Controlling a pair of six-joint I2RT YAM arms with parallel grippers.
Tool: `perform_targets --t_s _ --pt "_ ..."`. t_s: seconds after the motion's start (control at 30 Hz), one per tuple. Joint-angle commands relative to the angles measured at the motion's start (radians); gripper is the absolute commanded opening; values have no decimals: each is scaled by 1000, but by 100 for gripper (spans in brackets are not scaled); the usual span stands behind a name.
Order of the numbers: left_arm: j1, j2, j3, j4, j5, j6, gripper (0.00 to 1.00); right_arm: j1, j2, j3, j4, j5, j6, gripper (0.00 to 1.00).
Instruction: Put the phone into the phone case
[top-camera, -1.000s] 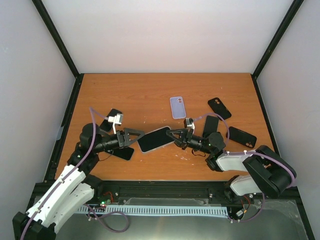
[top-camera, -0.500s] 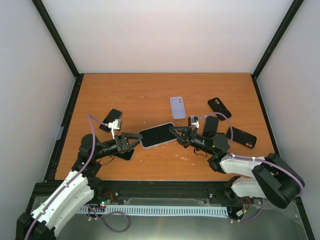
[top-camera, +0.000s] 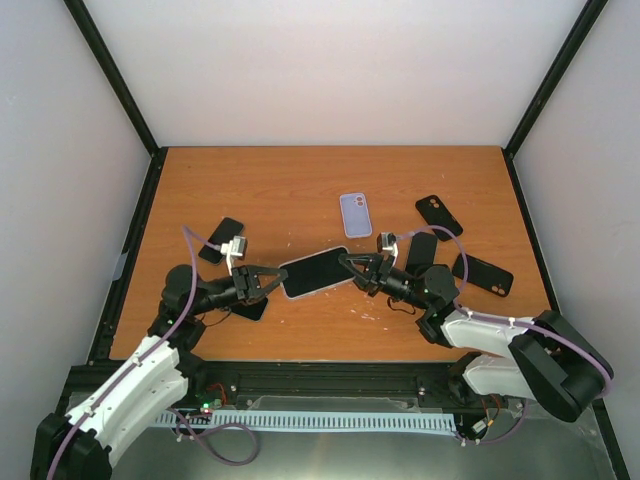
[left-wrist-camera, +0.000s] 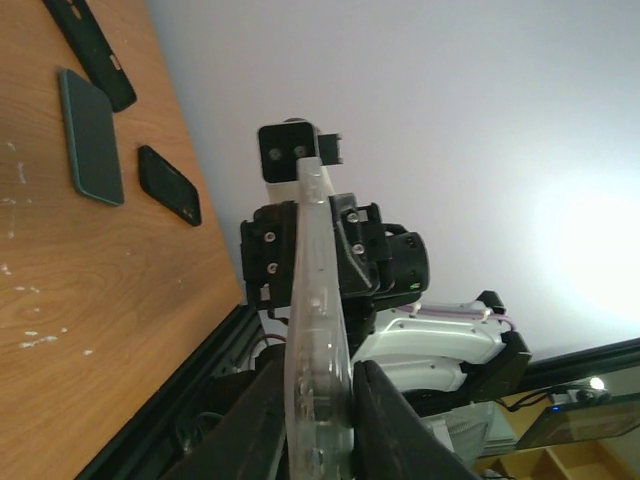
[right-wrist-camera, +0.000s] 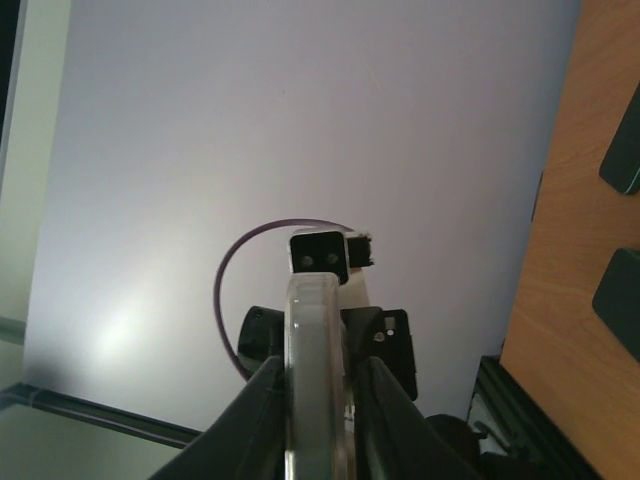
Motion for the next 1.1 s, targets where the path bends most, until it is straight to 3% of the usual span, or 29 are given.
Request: perform_targets --t_s 0.0,0.07,0.2,0.4,0.5,0.57,0.73,0.77,0.83,0.93,1.07 --pt "6 -2 48 -84 -19 65 6 3 -29 9 -12 -1 -25 21" --pt "6 0 54 -99 -22 70 1 3 -29 4 -31 -6 -36 22" --pt "6 5 73 -146 -29 88 0 3 -29 -7 -30 -10 -39 20" --pt "5 6 95 -189 -22 104 17 2 -56 -7 -91 -12 -74 15" --pt "6 4 94 -194 -4 100 8 1 -72 -1 -144 -15 -107 15" --pt "5 -13 77 -179 -5 86 3 2 -77 6 -151 -25 -123 20" --pt "5 -49 28 -87 -48 30 2 7 -111 21 -217 -15 -134 41" --pt "6 -47 24 -69 -50 23 2 10 -119 23 -243 -7 -142 39" --pt "5 -29 30 -61 -41 31 2 12 -130 27 -268 -3 -154 27" --pt "5 -8 81 -146 -2 120 12 1 -148 40 -278 -32 -186 13" --pt "5 -3 228 -454 4 404 43 -2 -186 98 -402 -131 -298 6"
